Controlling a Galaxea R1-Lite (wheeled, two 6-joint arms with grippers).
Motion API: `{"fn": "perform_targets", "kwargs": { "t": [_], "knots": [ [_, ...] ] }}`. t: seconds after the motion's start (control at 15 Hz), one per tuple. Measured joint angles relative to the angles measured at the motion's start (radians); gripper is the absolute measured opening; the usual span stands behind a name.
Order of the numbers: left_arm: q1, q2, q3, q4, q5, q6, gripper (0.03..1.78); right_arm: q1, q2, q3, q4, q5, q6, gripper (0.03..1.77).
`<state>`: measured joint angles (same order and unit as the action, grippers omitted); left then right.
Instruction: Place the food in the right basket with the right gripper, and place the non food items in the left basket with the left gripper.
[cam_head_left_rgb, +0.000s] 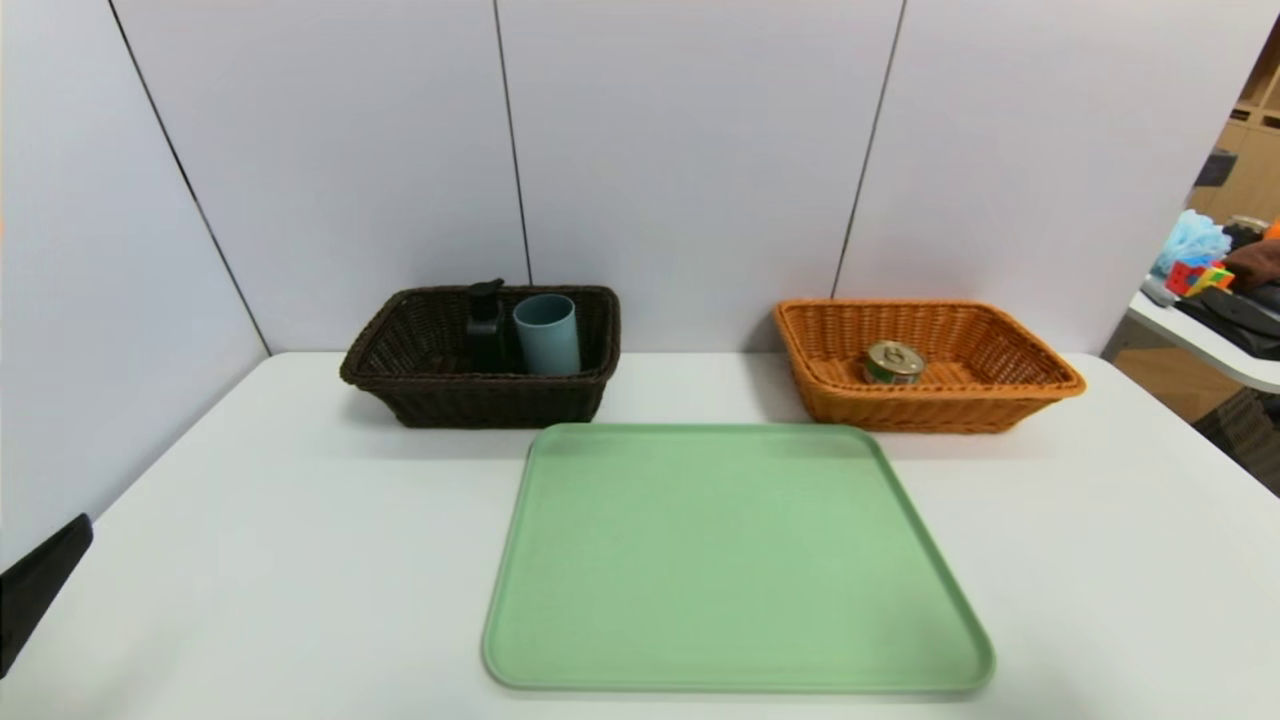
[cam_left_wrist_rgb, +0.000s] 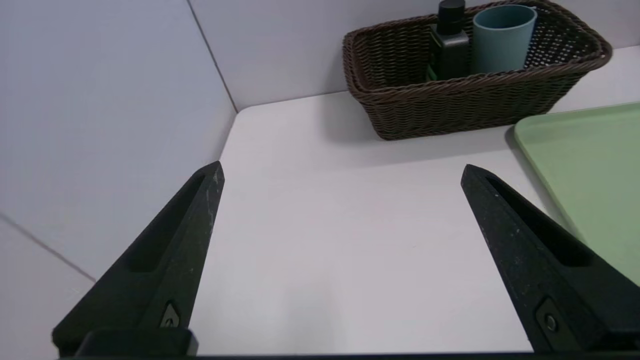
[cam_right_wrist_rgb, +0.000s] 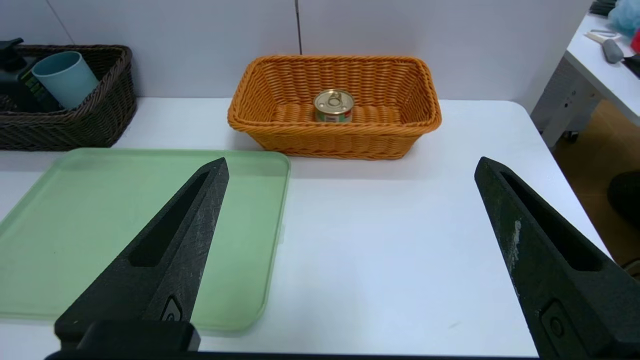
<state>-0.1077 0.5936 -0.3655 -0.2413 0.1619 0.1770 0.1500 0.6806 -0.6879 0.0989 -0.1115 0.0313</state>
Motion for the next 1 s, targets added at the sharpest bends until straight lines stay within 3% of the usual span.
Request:
{"fn": "perform_targets", "kwargs": {
  "t": [0.33,1.0],
  "knots": [
    [0.081,-0.151,0.089,0.018,-0.004,0.026,1.69,-0.021,-0.144,0.049,0.059,-0.024,0.003,1.69],
    [0.094,-0.356,0.196,0.062,-0.044,0.028,1.69,-0.116,-0.338,0.067,0.255,-0.014,-0.001,1.69]
  ]
}}
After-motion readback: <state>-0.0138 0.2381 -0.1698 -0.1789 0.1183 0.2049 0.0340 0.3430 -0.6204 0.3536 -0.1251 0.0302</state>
